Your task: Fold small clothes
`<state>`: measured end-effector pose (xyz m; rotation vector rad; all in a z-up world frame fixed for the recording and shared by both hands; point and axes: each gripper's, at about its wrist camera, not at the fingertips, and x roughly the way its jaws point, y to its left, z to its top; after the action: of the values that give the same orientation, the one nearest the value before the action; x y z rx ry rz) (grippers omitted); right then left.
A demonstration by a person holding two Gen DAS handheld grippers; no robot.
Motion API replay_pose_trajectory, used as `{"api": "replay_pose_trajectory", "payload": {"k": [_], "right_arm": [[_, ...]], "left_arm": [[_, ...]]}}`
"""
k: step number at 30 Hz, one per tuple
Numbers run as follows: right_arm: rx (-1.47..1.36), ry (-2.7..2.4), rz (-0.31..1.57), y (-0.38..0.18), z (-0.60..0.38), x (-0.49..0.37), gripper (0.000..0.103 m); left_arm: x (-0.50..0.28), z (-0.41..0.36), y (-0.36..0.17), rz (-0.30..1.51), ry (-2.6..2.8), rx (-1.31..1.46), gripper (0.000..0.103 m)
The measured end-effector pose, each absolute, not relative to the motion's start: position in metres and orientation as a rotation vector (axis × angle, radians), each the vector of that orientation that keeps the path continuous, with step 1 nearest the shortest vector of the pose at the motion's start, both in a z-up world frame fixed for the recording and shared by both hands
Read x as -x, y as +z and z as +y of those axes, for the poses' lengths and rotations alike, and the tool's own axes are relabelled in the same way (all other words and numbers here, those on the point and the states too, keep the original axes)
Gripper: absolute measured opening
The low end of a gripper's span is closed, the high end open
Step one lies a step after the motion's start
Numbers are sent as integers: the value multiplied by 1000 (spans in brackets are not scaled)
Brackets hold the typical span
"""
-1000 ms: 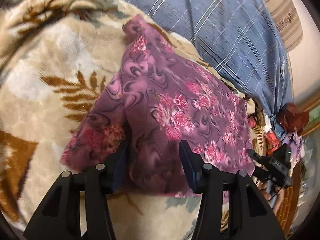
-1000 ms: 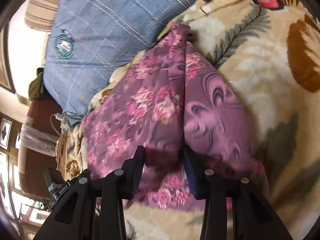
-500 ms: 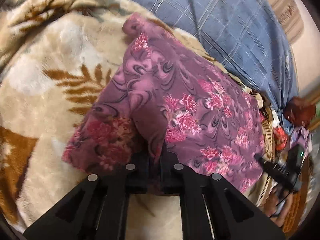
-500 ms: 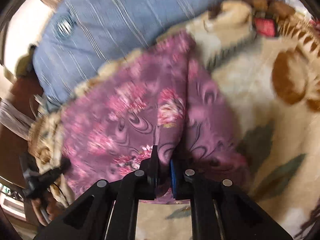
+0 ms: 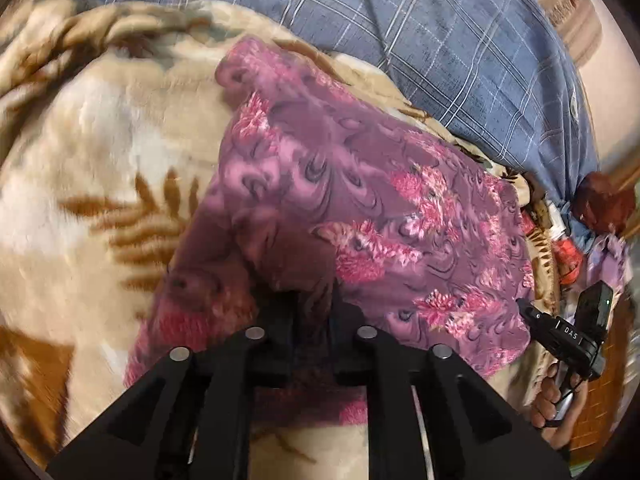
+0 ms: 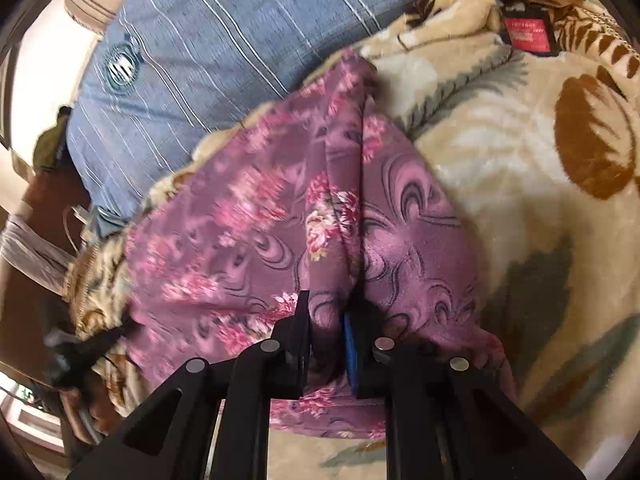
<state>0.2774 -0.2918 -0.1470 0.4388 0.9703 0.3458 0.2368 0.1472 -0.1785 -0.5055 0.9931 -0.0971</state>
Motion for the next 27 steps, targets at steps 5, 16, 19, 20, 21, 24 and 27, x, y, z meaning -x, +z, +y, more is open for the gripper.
{"api": "replay_pose_trajectory", "payload": {"k": [5, 16, 19, 20, 21, 24, 27], "right_arm": [[-460, 321, 951, -135, -306, -266, 35], [-517, 512, 841, -114, -302, -199, 59], [-415, 620, 861, -104, -253, -195, 60], [-396, 655, 871, -103, -237, -196, 60], [-376, 692, 888, -101, -219, -199, 60], [-350, 769, 964, -94, -178, -216, 61], [-309, 842, 1025, -79, -135, -237, 67]], "left_arm": [[-211, 159, -155, 933, -9, 482, 47], [-184, 194, -179, 936, 177, 606, 50], [-186, 188, -178, 941, 168, 576, 50], [-187, 186, -178, 944, 153, 573, 50], [-187, 184, -179, 944, 133, 585, 50], [-184, 183, -180, 937, 107, 613, 50], [-185, 183, -180, 938, 121, 615, 48]]}}
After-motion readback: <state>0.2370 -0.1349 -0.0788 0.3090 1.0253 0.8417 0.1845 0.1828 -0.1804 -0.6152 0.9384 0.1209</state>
